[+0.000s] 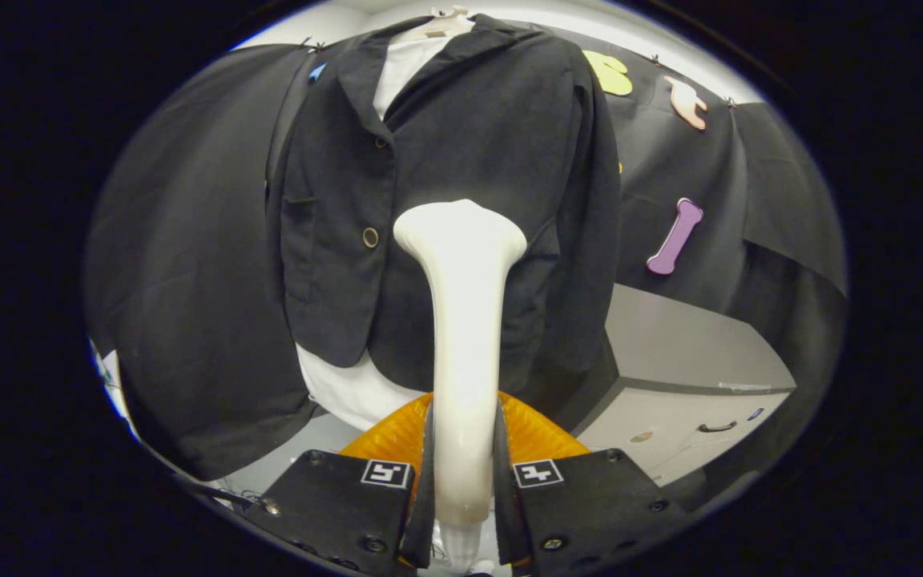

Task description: Iron the clothes twice with a garment steamer, once on the left side and once on the right side.

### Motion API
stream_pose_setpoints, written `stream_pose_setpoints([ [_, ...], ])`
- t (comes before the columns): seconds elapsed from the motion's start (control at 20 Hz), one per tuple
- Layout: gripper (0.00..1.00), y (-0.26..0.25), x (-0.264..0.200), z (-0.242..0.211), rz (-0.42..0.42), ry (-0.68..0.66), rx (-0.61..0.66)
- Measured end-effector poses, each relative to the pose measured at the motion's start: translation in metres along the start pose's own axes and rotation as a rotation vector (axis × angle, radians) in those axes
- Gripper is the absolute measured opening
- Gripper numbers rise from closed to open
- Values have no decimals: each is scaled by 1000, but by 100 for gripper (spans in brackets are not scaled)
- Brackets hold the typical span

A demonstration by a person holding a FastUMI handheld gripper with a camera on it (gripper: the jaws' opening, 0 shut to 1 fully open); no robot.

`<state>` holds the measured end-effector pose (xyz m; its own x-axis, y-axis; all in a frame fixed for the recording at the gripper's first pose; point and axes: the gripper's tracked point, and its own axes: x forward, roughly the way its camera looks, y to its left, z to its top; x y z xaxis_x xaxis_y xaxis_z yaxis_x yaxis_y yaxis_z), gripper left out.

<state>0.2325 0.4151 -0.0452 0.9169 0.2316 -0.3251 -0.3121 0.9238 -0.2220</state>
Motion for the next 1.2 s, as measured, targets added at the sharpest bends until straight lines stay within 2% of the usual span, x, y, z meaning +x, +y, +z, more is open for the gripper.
stream_pose_setpoints([
  [0.5, 33, 8, 17, -51, 26, 104, -9],
  [0.75, 33, 7, 18, -62, 34, 131, -5],
  [1.0, 33, 4, 7, -56, 39, 123, 34],
  [1.2, 33, -6, -19, -26, 14, 71, 85],
])
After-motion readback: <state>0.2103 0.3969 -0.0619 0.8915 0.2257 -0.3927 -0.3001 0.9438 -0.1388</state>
